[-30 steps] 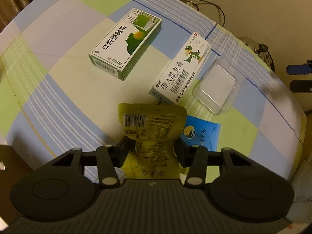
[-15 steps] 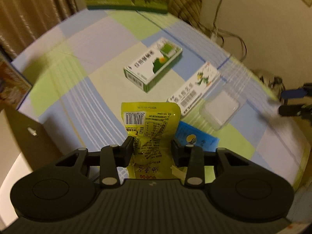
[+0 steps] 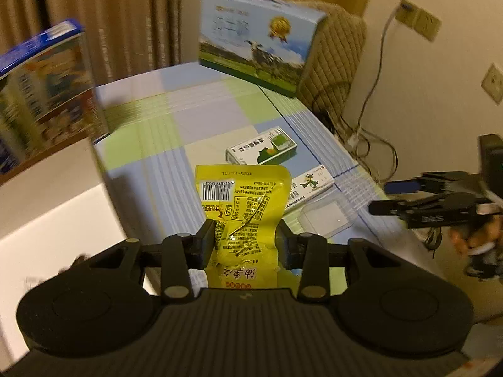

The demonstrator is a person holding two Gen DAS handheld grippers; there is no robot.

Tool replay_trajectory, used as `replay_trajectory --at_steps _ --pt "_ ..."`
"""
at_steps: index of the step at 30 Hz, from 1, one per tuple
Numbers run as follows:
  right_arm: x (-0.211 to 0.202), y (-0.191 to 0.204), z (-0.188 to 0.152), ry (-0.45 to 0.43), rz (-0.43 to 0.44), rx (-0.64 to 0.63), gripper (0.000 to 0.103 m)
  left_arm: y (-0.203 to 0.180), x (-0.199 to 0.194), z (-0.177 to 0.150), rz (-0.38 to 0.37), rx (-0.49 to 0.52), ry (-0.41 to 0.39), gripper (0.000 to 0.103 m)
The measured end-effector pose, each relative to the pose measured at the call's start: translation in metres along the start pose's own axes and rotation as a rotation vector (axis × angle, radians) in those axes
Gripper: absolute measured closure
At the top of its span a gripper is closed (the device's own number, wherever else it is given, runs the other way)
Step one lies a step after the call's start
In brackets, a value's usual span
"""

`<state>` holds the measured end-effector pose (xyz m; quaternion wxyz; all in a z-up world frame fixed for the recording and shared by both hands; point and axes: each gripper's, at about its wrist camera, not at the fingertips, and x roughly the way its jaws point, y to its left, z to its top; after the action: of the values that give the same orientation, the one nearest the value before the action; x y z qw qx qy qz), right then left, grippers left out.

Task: Organize objects
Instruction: 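Lift the yellow packet with the left tool while the right tool grasps the clear plastic tray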

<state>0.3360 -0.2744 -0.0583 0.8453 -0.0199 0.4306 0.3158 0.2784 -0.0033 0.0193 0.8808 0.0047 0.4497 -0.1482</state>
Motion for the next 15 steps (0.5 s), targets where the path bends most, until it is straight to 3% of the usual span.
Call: replay_trajectory --at_steps 7,15 --pt "0.039 0.002 0.013 0.033 0.099 -0.125 0.039 0.01 -0.044 -0.031 0.067 -0.136 -0.052 0.068" --pt "0.079 -0.005 0.015 0.108 0.194 -0.207 0.039 0.027 -0.069 -0.067 0.157 -0.275 -0.052 0.068"
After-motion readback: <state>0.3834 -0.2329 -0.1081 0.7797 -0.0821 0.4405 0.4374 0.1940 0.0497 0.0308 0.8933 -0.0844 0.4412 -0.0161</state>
